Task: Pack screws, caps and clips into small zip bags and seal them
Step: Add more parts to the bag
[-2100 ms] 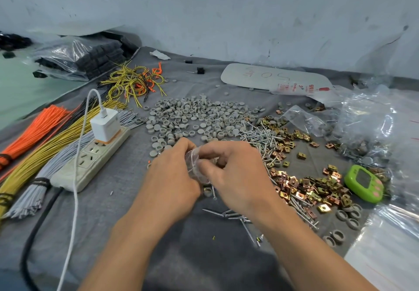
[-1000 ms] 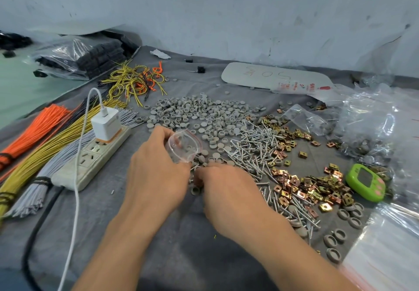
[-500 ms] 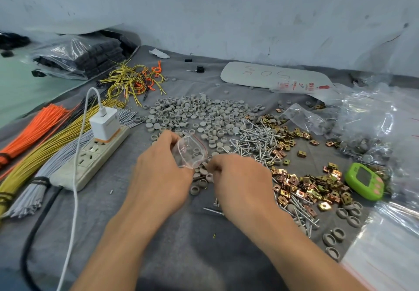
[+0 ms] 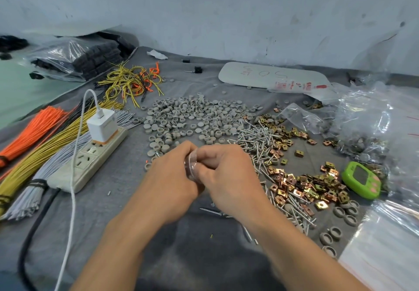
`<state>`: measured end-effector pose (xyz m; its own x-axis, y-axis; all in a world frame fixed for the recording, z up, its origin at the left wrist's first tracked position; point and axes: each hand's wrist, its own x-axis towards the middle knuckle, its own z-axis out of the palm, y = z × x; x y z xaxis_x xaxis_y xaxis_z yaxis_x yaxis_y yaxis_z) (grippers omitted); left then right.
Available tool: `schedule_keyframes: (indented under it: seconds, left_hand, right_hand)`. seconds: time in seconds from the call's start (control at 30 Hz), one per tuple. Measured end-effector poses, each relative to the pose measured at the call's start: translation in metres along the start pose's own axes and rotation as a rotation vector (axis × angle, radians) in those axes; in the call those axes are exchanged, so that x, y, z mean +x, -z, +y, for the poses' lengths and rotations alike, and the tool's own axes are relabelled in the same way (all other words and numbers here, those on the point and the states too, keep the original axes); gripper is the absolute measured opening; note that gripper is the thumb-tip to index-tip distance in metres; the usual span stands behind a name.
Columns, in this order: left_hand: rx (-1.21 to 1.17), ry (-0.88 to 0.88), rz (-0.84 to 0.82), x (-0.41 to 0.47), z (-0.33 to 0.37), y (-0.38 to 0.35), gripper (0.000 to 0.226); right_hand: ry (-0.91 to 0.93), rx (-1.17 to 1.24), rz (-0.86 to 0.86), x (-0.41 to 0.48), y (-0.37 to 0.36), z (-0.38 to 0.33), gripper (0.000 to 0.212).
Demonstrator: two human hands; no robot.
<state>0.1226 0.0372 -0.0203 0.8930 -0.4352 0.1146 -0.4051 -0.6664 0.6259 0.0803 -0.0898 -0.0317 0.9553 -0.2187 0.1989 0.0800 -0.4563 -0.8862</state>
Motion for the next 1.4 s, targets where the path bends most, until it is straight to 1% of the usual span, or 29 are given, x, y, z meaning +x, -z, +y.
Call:
schedule_keyframes:
  seconds: [0.07, 0.1, 0.13, 0.2, 0.23, 0.27, 0.3, 0.33, 0.43, 0.47, 0.5, 0.57, 0.6, 0.67, 0.7, 0.8, 0.87, 0.93, 0.97, 1.03, 1.1, 1.13, 1.2, 1.23, 1.3, 1.4]
  left_hand:
    - [-0.057, 0.010, 0.026, -0.001, -0.001, 0.000, 0.032]
    - [-0.064, 0.012, 0.046, -0.001, -0.001, 0.001, 0.029]
    - [-0.062, 0.013, 0.070, 0.000, -0.001, 0.001, 0.026]
    - [-0.067, 0.021, 0.137, 0.000, -0.002, 0.002, 0.022]
    - [-0.076, 0.032, 0.173, 0.000, -0.003, 0.003, 0.022]
    - [-0.085, 0.045, 0.206, 0.001, -0.004, 0.004, 0.022]
    - [-0.090, 0.053, 0.236, 0.001, -0.005, 0.005, 0.021]
    - [-0.096, 0.059, 0.263, 0.001, -0.005, 0.005, 0.019]
    - [-0.131, 0.094, 0.366, 0.002, -0.005, 0.007, 0.013]
    - [-0.141, 0.105, 0.406, 0.002, -0.005, 0.008, 0.013]
    - [-0.140, 0.105, 0.446, 0.002, -0.005, 0.009, 0.013]
    - [-0.089, 0.078, 0.512, 0.001, -0.007, 0.013, 0.014]
    - [-0.051, 0.066, 0.527, 0.001, -0.008, 0.014, 0.015]
    - [0.024, 0.065, 0.500, 0.003, -0.013, 0.016, 0.014]
    - [0.058, 0.078, 0.454, 0.004, -0.016, 0.015, 0.013]
    - [0.120, 0.120, 0.278, 0.004, -0.020, 0.011, 0.023]
    - [0.161, 0.116, 0.205, 0.004, -0.020, 0.008, 0.035]
    - [0.199, 0.109, 0.158, 0.004, -0.018, 0.006, 0.048]
    - [0.214, 0.102, 0.141, 0.005, -0.017, 0.005, 0.052]
    - [0.224, 0.083, 0.124, 0.006, -0.016, 0.002, 0.054]
    - [0.223, 0.055, 0.125, 0.006, -0.013, 0.000, 0.054]
    - [0.216, 0.039, 0.125, 0.005, -0.012, -0.001, 0.052]
    - [0.158, 0.007, 0.115, 0.004, -0.009, -0.002, 0.047]
    - [0.116, -0.006, 0.105, 0.004, -0.008, -0.002, 0.044]
    - [0.052, -0.020, 0.086, 0.002, -0.004, -0.002, 0.044]
    - [0.004, -0.049, 0.057, 0.001, -0.001, -0.001, 0.039]
  right_hand:
    - [0.001, -0.044, -0.056, 0.001, 0.003, 0.000, 0.029]
    - [-0.007, -0.022, -0.054, 0.002, 0.005, 0.001, 0.028]
    - [-0.021, 0.024, -0.010, 0.003, 0.007, 0.001, 0.028]
    - [-0.058, 0.127, 0.152, 0.006, 0.015, 0.003, 0.031]
    - [-0.068, 0.131, 0.234, 0.008, 0.020, 0.005, 0.031]
    - [-0.070, 0.084, 0.289, 0.010, 0.023, 0.007, 0.031]
    - [-0.072, -0.001, 0.301, 0.011, 0.026, 0.010, 0.031]
    - [-0.079, -0.109, 0.265, 0.012, 0.027, 0.011, 0.036]
    - [-0.096, -0.458, -0.015, 0.007, 0.021, 0.015, 0.074]
    - [-0.079, -0.555, -0.106, 0.006, 0.018, 0.015, 0.082]
    - [-0.053, -0.632, -0.175, 0.005, 0.014, 0.014, 0.085]
    - [0.015, -0.758, -0.230, 0.006, 0.011, 0.016, 0.083]
    - [0.043, -0.803, -0.224, 0.008, 0.010, 0.016, 0.077]
    - [0.066, -0.850, -0.191, 0.009, 0.011, 0.015, 0.061]
    - [0.064, -0.852, -0.181, 0.010, 0.011, 0.015, 0.054]
    - [0.069, -0.828, -0.156, 0.010, 0.011, 0.016, 0.041]
    - [0.080, -0.824, -0.105, 0.010, 0.011, 0.016, 0.033]
    - [0.060, -0.770, -0.045, 0.009, 0.011, 0.017, 0.031]
    - [0.030, -0.698, -0.010, 0.007, 0.013, 0.017, 0.030]
    - [-0.034, -0.468, 0.081, 0.005, 0.016, 0.013, 0.027]
    - [-0.040, -0.228, 0.158, 0.004, 0.019, 0.006, 0.023]
    - [-0.037, -0.110, 0.148, 0.004, 0.020, 0.002, 0.021]
    - [-0.064, 0.064, 0.069, 0.003, 0.019, -0.005, 0.020]
    - [-0.083, 0.097, 0.037, 0.002, 0.018, -0.006, 0.018]
    - [-0.107, 0.082, 0.014, 0.001, 0.014, -0.006, 0.016]
    - [-0.088, 0.072, -0.020, 0.002, 0.009, -0.005, 0.014]
